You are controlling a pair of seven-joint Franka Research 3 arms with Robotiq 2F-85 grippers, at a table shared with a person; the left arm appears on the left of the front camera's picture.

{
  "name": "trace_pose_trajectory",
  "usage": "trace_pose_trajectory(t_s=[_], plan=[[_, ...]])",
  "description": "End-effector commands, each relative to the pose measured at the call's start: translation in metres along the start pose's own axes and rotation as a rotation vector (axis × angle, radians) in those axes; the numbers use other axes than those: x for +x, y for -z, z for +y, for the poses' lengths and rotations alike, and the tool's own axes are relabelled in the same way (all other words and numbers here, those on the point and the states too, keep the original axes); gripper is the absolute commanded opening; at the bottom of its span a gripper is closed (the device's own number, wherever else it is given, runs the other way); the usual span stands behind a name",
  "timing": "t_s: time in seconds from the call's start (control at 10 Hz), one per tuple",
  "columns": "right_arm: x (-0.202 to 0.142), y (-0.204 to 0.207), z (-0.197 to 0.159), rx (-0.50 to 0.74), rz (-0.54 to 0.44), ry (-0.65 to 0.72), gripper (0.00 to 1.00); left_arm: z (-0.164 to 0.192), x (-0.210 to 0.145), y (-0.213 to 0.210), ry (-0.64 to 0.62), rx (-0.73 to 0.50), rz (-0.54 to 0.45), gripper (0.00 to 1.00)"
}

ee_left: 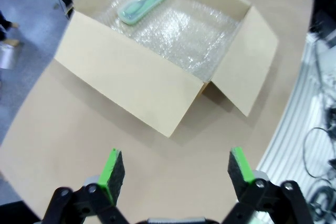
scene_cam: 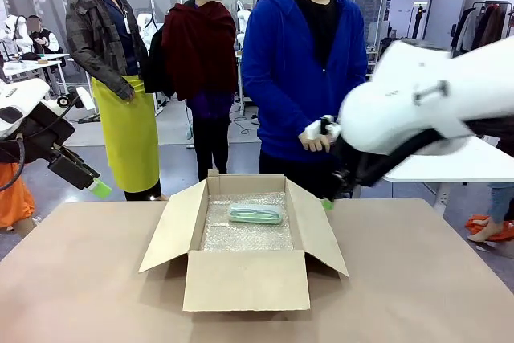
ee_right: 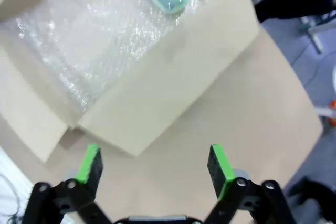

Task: Pack the glasses set securely to prepare it for shipping.
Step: Put the Glasses case from the right side of the table into the Package Box.

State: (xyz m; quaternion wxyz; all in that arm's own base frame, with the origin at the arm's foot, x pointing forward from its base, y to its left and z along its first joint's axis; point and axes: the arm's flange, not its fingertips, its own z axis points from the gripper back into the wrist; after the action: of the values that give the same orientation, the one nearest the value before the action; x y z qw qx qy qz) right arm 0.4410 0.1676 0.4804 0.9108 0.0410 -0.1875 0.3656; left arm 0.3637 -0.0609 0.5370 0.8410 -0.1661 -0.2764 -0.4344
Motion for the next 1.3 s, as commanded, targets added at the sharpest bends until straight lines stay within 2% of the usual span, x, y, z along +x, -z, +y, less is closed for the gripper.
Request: trace_pose_trajectory(t_s=[0.0, 0.3, 0.4, 0.5, 0.7, 1.2], plan=[[-0.050, -0.035, 0.009, 0.005, 0.005, 0.146, 1.00, 0.001, -0.001, -0.002, 0.009, -0.023, -0.015, 1.00], [-0.105, -0.077, 0.018, -0.028, -0.015, 0.310, 1.00, 0.001, -0.001, -0.002, 0.009, -0.023, -0.015, 1.00], [-0.110, -0.087, 0.021, -0.050, -0.005, 0.332, 1.00, 0.001, -0.001, -0.002, 0.009, -0.023, -0.015, 1.00], [-0.110, -0.091, 0.024, -0.062, 0.025, 0.343, 1.00, 0.001, -0.001, -0.002, 0.009, -0.023, -0.015, 1.00], [-0.109, -0.091, 0.016, -0.028, -0.011, 0.312, 1.00, 0.001, -0.001, -0.002, 0.009, -0.023, -0.015, 1.00], [-0.109, -0.091, 0.016, -0.028, -0.011, 0.312, 1.00, 0.001, -0.001, -0.002, 0.009, -0.023, -0.015, 1.00]])
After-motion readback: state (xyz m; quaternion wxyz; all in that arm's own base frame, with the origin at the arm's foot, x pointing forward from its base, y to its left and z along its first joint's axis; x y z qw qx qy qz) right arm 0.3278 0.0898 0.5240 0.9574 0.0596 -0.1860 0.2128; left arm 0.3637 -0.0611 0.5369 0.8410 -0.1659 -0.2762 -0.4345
